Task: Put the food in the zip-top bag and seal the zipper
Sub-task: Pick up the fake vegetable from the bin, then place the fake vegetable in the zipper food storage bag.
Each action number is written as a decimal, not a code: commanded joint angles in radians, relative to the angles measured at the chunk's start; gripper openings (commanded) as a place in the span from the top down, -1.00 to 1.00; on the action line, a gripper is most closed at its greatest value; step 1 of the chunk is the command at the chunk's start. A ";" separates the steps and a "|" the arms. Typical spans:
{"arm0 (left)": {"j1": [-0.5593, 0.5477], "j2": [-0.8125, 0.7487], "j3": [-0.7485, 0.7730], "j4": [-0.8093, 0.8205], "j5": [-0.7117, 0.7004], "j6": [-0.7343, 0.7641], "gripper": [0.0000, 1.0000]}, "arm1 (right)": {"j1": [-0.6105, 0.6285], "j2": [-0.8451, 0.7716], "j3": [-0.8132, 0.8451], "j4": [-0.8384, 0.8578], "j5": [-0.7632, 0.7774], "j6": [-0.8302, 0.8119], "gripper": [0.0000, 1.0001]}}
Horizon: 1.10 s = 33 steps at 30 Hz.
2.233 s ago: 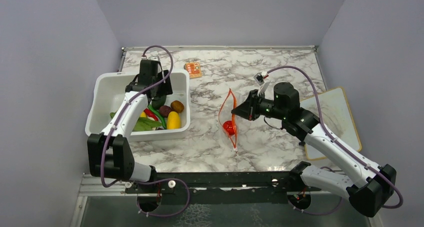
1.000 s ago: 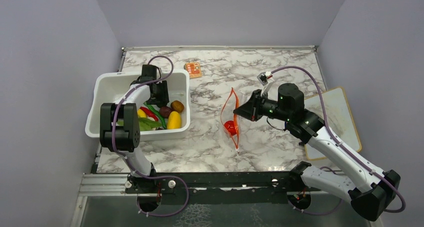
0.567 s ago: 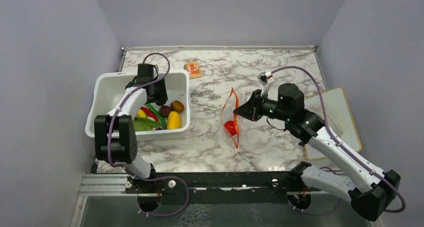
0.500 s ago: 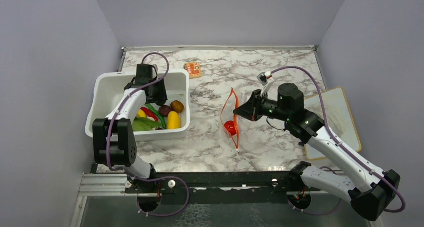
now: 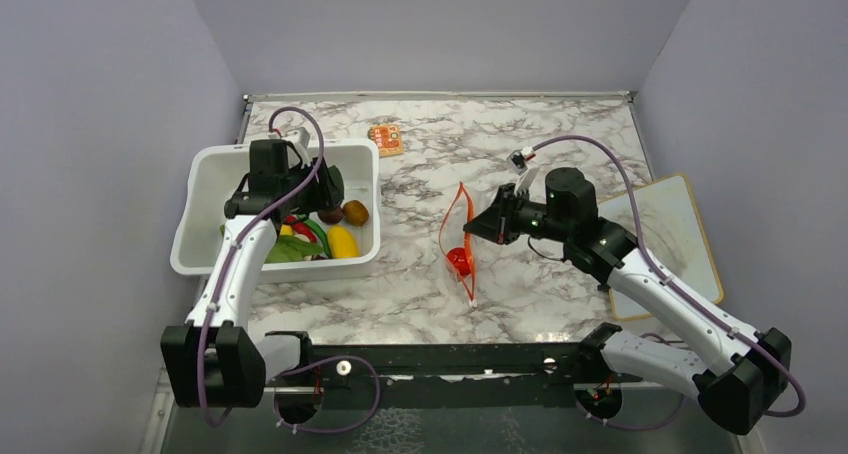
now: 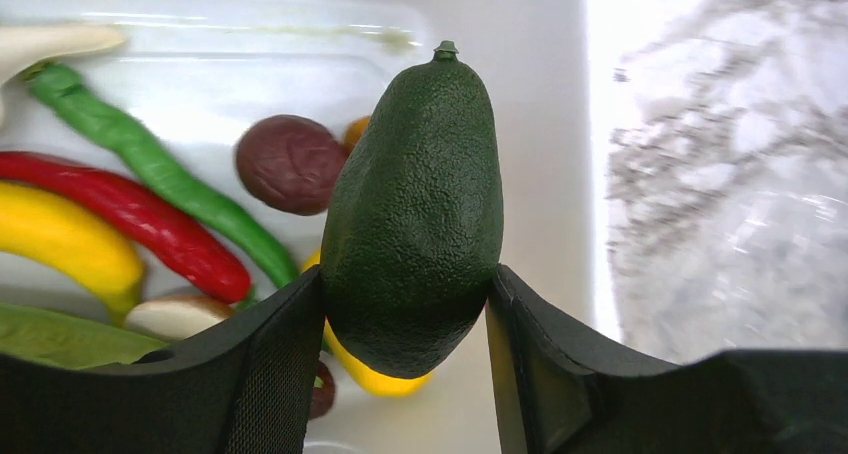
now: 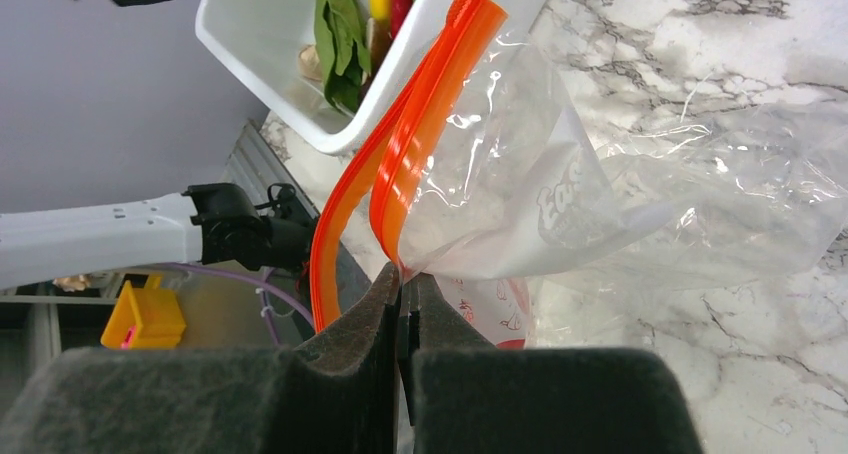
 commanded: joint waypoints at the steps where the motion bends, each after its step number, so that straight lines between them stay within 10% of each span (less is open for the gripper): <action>1: -0.001 -0.103 0.004 -0.015 0.240 -0.039 0.38 | 0.002 0.018 -0.037 0.068 -0.026 0.042 0.97; 11: -0.056 -0.227 0.001 0.071 0.501 -0.192 0.43 | 0.002 0.079 -0.037 0.124 -0.096 0.089 0.97; 33: -0.537 -0.220 -0.159 0.434 0.478 -0.526 0.47 | 0.002 0.117 -0.004 0.172 -0.075 0.130 0.97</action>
